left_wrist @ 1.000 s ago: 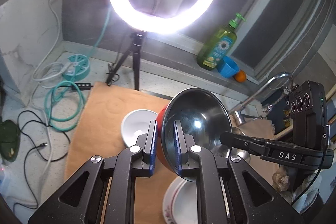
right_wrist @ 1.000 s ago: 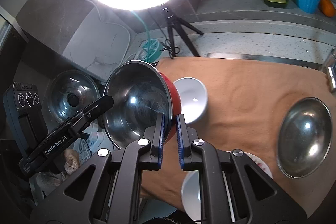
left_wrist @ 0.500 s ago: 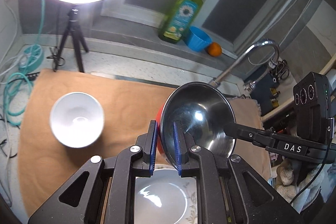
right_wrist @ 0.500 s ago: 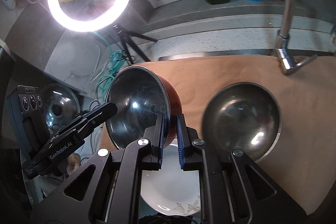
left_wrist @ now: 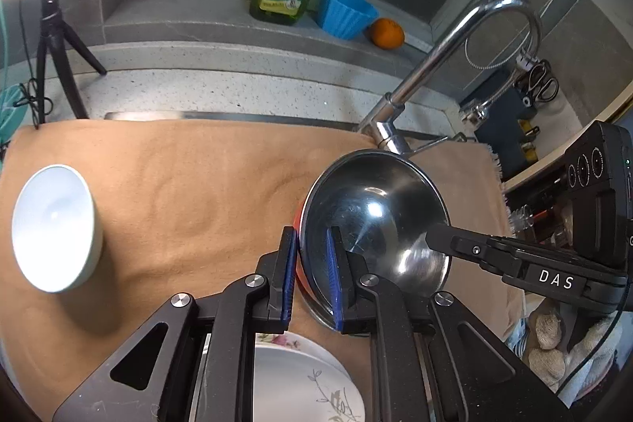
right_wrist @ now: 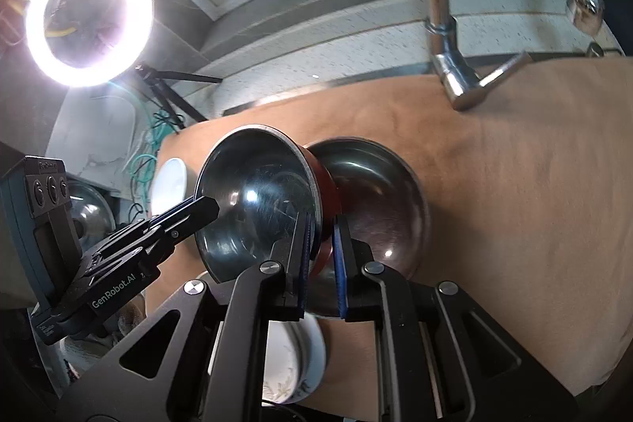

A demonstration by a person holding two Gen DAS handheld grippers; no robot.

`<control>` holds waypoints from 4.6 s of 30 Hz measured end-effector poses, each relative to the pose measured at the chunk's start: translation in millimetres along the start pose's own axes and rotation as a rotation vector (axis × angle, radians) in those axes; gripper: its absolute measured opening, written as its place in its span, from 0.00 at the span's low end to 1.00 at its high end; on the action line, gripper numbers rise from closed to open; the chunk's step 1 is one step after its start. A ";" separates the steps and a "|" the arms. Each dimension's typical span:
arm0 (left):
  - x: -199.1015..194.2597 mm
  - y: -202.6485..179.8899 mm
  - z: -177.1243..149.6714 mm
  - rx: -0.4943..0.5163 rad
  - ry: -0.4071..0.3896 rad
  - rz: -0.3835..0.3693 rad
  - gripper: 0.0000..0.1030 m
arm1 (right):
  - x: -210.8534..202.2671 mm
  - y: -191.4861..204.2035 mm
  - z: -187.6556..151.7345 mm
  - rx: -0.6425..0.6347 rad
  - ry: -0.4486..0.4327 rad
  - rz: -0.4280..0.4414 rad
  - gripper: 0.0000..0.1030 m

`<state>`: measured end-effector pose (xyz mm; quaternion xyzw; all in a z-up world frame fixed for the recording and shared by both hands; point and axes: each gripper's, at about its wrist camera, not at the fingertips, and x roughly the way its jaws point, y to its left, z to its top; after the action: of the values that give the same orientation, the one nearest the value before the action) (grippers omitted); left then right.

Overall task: Organize plates and bowls
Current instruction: 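Lift the red-sided bowl and carry it over the large steel bowl, then lower the red-sided bowl into the large steel bowl, then open the left gripper to release the red-sided bowl, then move the left gripper to the rim of the pale blue bowl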

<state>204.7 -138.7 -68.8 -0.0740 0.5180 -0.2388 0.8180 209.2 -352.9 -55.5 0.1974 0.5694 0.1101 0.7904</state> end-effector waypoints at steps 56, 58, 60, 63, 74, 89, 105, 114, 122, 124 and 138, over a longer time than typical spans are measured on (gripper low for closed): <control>63.7 -38.4 -1.4 0.210 0.191 0.140 0.18 | 50.8 -22.6 4.0 -0.103 0.133 -0.183 0.14; 64.0 -38.4 -1.5 0.214 0.194 0.141 0.18 | 51.1 -22.0 4.1 -0.103 0.139 -0.182 0.14; 64.5 -39.0 -2.0 0.219 0.198 0.142 0.18 | 51.8 -21.1 4.9 -0.102 0.143 -0.182 0.14; 65.1 -40.3 -2.0 0.223 0.200 0.141 0.18 | 51.6 -21.9 5.1 -0.100 0.148 -0.183 0.14; 65.9 -38.4 -0.5 0.211 0.210 0.124 0.18 | 51.2 -23.6 5.8 -0.090 0.160 -0.178 0.14; 63.7 -35.3 1.1 0.205 0.215 0.104 0.18 | 49.9 -26.5 5.5 -0.053 0.173 -0.160 0.17; 22.1 -13.7 12.8 0.153 0.128 0.048 0.18 | 24.8 -16.0 11.4 -0.059 0.099 -0.162 0.18; -27.8 52.5 17.2 0.038 0.011 0.124 0.18 | 10.2 42.1 12.8 -0.121 -0.004 -0.046 0.18; -65.1 134.0 4.3 -0.112 -0.043 0.203 0.18 | 40.3 106.0 17.0 -0.211 0.007 0.018 0.18; -70.1 150.4 2.8 -0.139 -0.052 0.225 0.18 | 50.7 119.2 19.1 -0.228 0.016 0.026 0.18; -62.0 221.2 -7.8 -0.287 -0.001 0.208 0.18 | 144.7 182.5 16.9 -0.274 0.143 0.058 0.19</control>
<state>245.5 84.9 -103.4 -0.1363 0.5513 -0.0764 0.8195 281.8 -134.5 -95.0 0.0955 0.5980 0.2232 0.7639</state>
